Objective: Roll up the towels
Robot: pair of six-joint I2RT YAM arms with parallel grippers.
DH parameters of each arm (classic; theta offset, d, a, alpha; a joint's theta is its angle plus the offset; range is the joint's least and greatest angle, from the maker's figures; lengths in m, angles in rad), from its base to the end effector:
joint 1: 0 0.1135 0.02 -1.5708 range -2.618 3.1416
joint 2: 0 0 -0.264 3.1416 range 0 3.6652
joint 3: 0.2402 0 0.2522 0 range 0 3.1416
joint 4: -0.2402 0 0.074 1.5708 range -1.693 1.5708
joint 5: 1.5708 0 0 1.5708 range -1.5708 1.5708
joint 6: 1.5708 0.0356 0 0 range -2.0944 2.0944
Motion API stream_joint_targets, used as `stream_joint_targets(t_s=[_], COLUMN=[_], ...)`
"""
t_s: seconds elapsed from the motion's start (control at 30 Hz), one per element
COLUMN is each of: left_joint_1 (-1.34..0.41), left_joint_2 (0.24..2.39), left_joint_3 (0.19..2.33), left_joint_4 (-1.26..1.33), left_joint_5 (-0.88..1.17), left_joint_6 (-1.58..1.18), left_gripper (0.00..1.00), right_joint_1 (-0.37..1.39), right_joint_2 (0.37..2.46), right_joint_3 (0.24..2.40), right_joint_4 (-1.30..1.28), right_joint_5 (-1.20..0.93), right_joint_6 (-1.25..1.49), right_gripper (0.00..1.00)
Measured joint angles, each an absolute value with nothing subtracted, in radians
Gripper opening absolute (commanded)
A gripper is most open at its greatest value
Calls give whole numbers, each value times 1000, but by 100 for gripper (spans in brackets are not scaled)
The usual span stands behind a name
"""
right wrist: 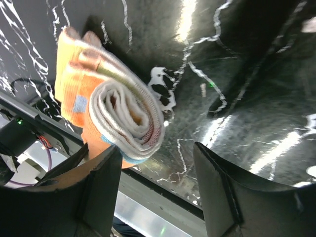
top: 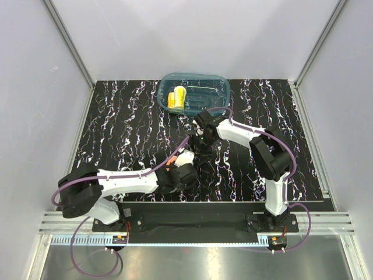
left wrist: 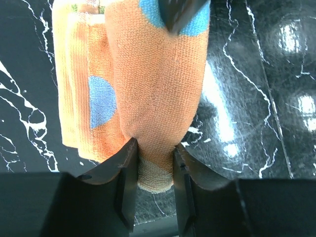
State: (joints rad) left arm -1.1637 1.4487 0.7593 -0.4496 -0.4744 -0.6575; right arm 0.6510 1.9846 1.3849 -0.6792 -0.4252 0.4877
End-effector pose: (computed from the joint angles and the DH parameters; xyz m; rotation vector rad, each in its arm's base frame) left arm 0.1176 -0.2316 0.1700 0.4995 2.4624 -0.0627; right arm 0.3036 0.2497 0.1646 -0.3423 3.0065 0.7895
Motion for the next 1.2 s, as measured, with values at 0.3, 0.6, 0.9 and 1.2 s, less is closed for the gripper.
stream_joint_targets(t_s=[0.3, 0.6, 0.9, 1.2], left_joint_1=[-1137, -1065, -1001, -846], left_joint_2=[1380, 1346, 1346, 1327], left_joint_3=[728, 687, 673, 601], left_joint_4=[-429, -356, -311, -177], left_joint_5=[-396, -256, -127, 97], left_joint_6=[-650, -628, -625, -667], left_gripper=[21, 21, 19, 19], right_joint_1=[634, 600, 511, 502], right_joint_2=[1991, 1986, 1836, 1727], right_joint_3=[1390, 1390, 1371, 1309], right_joint_4=[-714, -735, -754, -748], right_joint_5=[-412, -406, -340, -338], right_joint_6=[463, 450, 441, 440], right_gripper=[66, 65, 66, 66])
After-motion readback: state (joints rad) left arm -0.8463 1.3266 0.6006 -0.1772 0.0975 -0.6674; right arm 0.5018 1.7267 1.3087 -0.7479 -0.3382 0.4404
